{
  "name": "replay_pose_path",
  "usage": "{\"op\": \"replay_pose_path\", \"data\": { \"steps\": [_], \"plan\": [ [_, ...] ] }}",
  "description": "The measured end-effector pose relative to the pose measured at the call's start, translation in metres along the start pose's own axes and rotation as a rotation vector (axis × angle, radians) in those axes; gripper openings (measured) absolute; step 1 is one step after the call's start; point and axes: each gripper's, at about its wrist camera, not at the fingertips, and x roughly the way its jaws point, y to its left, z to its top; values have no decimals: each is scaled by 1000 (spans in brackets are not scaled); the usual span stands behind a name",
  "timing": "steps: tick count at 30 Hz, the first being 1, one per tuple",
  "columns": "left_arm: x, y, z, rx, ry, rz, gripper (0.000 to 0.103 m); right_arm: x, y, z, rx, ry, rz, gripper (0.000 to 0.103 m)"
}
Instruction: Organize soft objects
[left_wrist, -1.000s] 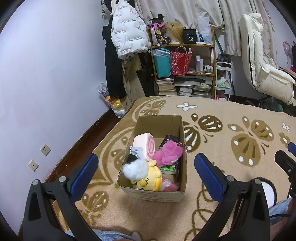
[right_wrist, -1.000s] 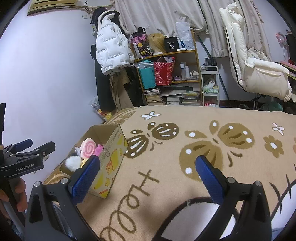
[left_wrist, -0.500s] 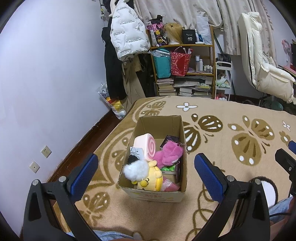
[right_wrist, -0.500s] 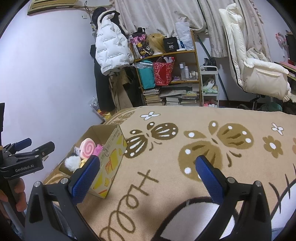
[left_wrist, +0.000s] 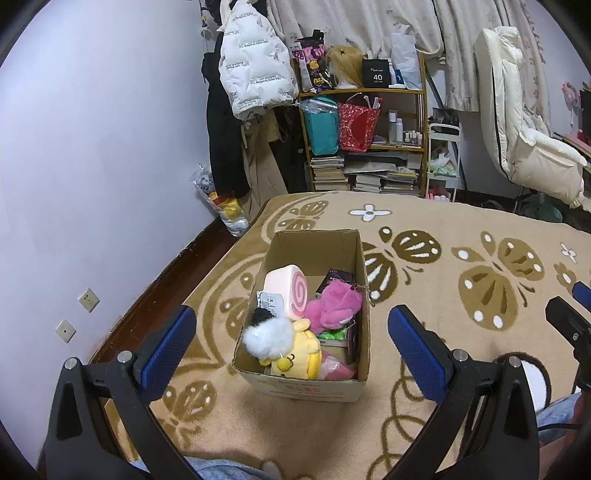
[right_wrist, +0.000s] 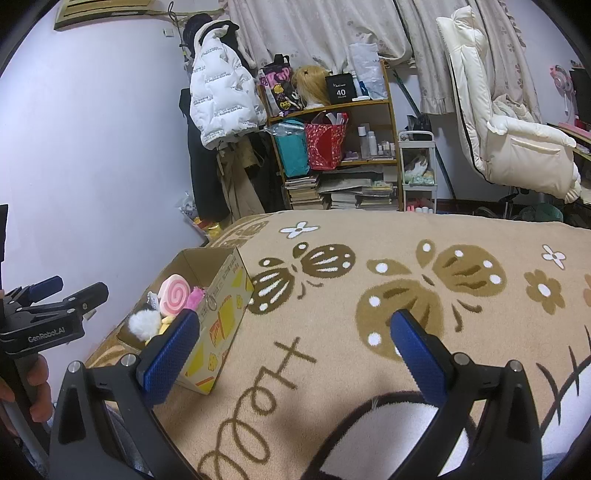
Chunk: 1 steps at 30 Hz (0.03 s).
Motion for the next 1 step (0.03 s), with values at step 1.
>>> {"op": "replay_pose_path", "data": {
  "steps": [1],
  "plan": [
    [0, 0, 0, 0, 0, 1, 102, 0, -1, -1, 1, -1, 0, 103]
  ]
}}
